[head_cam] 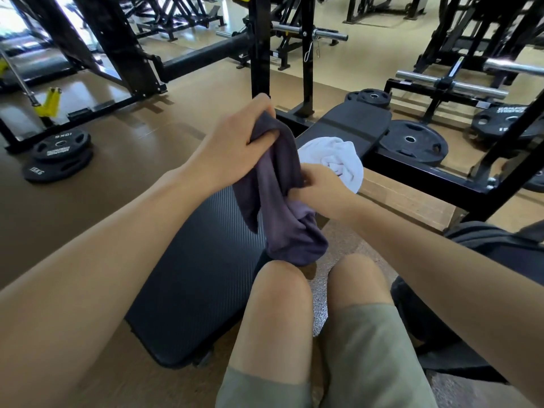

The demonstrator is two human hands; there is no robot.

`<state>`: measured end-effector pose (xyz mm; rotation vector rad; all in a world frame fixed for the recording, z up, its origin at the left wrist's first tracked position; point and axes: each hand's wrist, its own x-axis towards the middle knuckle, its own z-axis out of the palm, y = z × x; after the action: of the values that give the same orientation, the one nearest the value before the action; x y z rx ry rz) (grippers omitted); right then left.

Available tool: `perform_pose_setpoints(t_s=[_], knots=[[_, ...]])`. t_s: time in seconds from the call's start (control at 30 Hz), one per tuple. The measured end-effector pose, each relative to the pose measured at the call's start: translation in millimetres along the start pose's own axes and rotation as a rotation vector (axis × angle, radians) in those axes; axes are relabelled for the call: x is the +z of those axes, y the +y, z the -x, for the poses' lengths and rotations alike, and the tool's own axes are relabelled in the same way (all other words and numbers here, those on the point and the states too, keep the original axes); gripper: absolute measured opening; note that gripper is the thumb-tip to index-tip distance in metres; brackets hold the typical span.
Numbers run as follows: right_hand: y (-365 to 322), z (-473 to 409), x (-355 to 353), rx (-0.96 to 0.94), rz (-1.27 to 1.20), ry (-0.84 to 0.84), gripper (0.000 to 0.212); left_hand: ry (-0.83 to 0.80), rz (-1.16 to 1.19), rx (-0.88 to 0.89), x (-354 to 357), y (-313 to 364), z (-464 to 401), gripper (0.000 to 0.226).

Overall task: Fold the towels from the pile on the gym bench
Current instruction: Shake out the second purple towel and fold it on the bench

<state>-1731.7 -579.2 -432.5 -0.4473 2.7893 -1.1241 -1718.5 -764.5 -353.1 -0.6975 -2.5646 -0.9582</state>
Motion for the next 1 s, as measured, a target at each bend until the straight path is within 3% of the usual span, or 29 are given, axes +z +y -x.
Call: perform_pose_setpoints(t_s=[0.03, 0.17, 0.23, 0.37, 0.43, 0.57, 0.73, 0.9, 1.0], knots=[[8, -2, 5, 0.029, 0.023, -0.011, 0.035, 0.017, -0.021, 0.009, -5, -2, 1, 0.006], [38, 1, 10, 0.081, 0.132, -0.014, 0.007, 0.172, -0.076, -0.069, -25, -18, 9, 0.006], [46, -1, 7, 0.131, 0.178, 0.033, 0.009, 0.228, -0.169, -0.173, -34, -36, 16, 0.006], [20, -1, -8, 0.029, 0.176, 0.373, 0.015, -0.008, -0.438, -0.43, -41, -72, 34, 0.01], [-8, 1, -16, -0.074, 0.275, 0.464, 0.017, -0.151, -0.382, -0.461, -34, -70, 41, 0.022], [-59, 5, -25, -0.221, 0.441, 0.37, 0.019, -0.28, -0.118, -0.321, -3, -38, 41, 0.061], [-73, -5, -20, -0.365, 0.41, 0.335, 0.024, -0.086, -0.126, -0.156, 14, -20, 27, 0.014], [-58, -9, -29, -0.272, 0.406, 0.343, 0.016, 0.002, -0.361, -0.05, 9, -17, 23, 0.022], [-58, -12, -30, -0.203, 0.331, 0.362, 0.019, 0.017, -0.379, 0.005, 7, -15, 22, 0.023]])
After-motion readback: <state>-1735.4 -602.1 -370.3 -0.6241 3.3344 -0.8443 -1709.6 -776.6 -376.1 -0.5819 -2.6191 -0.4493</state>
